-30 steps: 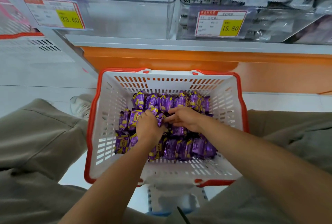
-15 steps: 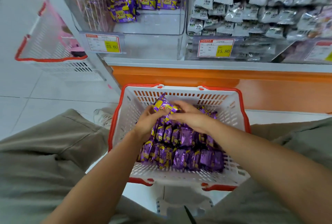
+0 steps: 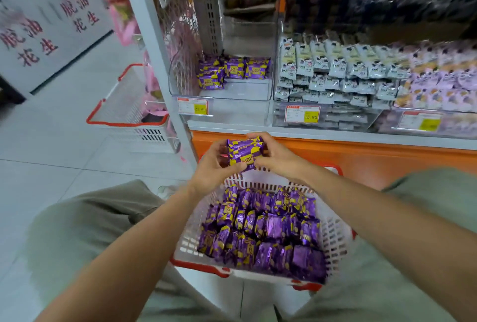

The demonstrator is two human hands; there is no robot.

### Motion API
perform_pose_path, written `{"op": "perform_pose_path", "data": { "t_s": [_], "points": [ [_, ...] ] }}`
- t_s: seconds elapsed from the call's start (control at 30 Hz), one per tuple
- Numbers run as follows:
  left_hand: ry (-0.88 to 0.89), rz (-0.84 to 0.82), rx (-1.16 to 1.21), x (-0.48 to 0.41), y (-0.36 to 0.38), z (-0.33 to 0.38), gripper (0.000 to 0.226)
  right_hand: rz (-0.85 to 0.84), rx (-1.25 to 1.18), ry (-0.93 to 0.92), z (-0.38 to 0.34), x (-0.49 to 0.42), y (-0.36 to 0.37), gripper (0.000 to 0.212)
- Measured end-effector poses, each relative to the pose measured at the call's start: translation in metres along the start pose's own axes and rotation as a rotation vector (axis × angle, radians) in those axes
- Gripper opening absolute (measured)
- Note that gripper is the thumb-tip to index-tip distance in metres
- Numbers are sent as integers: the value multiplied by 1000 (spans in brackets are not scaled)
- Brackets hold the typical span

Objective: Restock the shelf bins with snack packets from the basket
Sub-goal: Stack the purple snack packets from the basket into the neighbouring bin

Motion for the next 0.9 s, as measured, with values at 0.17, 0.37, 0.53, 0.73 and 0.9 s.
{"op": "perform_pose_path", "data": {
  "t_s": [0.17, 0.37, 0.53, 0.73, 0.9],
  "points": [
    [166, 49, -37, 0, -36, 68, 85, 7, 89, -162, -74, -11, -12, 60],
    [306, 141, -341, -9, -71, 129, 51, 60, 142, -282, -142, -37, -28, 54],
    [387, 316, -894, -23, -91, 124, 66, 307, -5, -295, -149, -71, -48, 52],
    [264, 285, -1324, -51, -101, 71, 71, 398, 77, -123, -128, -120, -59, 65],
    [284, 280, -1380, -57, -103, 52, 69, 345, 264, 18, -120, -170, -52, 72]
  ]
}}
Point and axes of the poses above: each hand's wrist, its own x-axis away from the middle knuckle, its own y-axis out of the palm, z = x × y, the point moved 5 cm from there along -x, towards the middle knuckle, and after that the axes turned 6 degrees about -z, right-handed, at the moved point
